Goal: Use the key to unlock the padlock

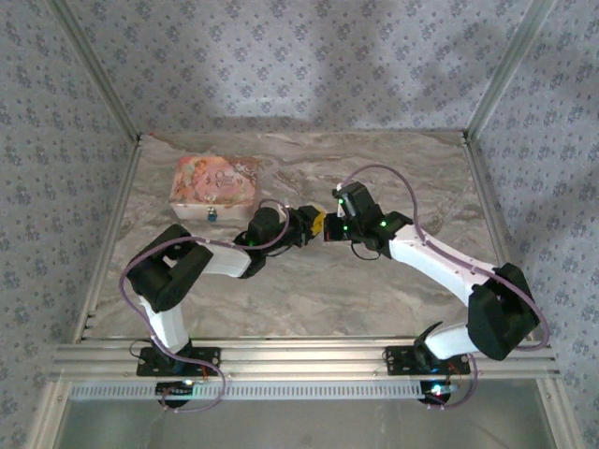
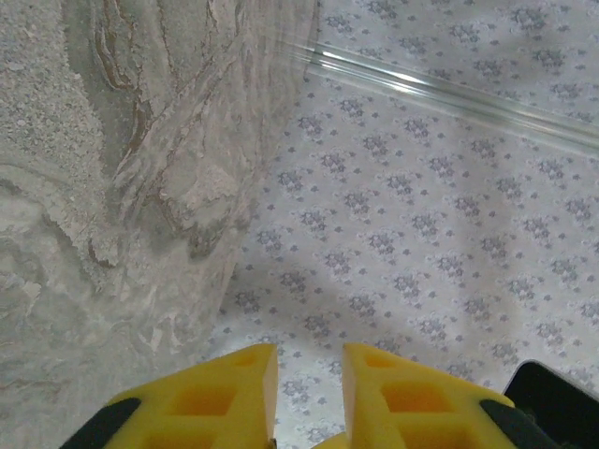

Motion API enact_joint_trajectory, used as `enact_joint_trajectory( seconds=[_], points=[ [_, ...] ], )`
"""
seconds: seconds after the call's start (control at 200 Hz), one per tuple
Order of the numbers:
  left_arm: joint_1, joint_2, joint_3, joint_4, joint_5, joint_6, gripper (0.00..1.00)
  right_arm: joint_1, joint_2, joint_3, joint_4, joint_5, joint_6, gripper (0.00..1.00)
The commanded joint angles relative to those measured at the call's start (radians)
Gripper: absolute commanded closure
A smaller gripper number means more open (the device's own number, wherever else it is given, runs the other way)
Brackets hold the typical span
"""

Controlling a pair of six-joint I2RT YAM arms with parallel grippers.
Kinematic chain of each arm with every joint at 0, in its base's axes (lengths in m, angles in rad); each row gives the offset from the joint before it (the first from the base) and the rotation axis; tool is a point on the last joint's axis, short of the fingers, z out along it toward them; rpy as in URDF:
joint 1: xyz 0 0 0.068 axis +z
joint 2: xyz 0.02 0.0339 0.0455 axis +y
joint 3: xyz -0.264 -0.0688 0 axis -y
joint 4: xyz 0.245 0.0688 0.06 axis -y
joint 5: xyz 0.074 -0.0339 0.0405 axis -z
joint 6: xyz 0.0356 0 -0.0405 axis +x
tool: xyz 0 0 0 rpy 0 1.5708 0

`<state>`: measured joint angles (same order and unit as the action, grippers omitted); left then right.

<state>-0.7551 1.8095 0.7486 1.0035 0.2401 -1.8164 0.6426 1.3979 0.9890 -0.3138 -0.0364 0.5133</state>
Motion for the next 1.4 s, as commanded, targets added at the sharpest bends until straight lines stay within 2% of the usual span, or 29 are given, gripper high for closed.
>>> enact_joint_trajectory(
  seconds=[0.0,0.225,0.475,0.59,0.675,0.784,0.904,1.069,1.164,1.394],
  points=[
    [-0.007,-0.032,-0.009,0.000,-0.005,0.016,0.81,-0.006,-0.025,-0.010,-0.015,0.020,0.021,1.00],
    [-0.006,-0.044,-0.008,-0.024,-0.007,0.041,1.00,-0.013,-0.034,-0.018,-0.001,0.013,0.024,1.00],
    [-0.002,-0.076,0.003,-0.072,-0.016,0.143,1.00,-0.041,-0.059,-0.040,0.024,-0.032,0.014,1.00],
    [0.007,-0.144,0.007,-0.117,-0.051,0.324,1.00,-0.082,-0.117,-0.086,0.047,-0.061,-0.006,0.83],
    [0.008,-0.230,0.032,-0.226,-0.090,0.546,1.00,-0.140,-0.178,-0.157,0.138,-0.155,-0.002,0.72],
    [-0.006,-0.339,0.083,-0.368,-0.133,0.805,1.00,-0.224,-0.260,-0.279,0.399,-0.359,0.067,0.60],
    [-0.021,-0.400,0.102,-0.365,-0.126,0.933,1.00,-0.262,-0.314,-0.379,0.733,-0.509,0.188,0.45],
    [-0.041,-0.417,0.121,-0.313,-0.102,0.976,1.00,-0.265,-0.304,-0.386,0.959,-0.625,0.271,0.39],
    [-0.046,-0.417,0.126,-0.299,-0.101,0.966,1.00,-0.258,-0.300,-0.394,1.065,-0.642,0.313,0.35],
    [-0.047,-0.407,0.124,-0.278,-0.098,0.939,1.00,-0.229,-0.267,-0.367,1.049,-0.630,0.303,0.38]
  ],
)
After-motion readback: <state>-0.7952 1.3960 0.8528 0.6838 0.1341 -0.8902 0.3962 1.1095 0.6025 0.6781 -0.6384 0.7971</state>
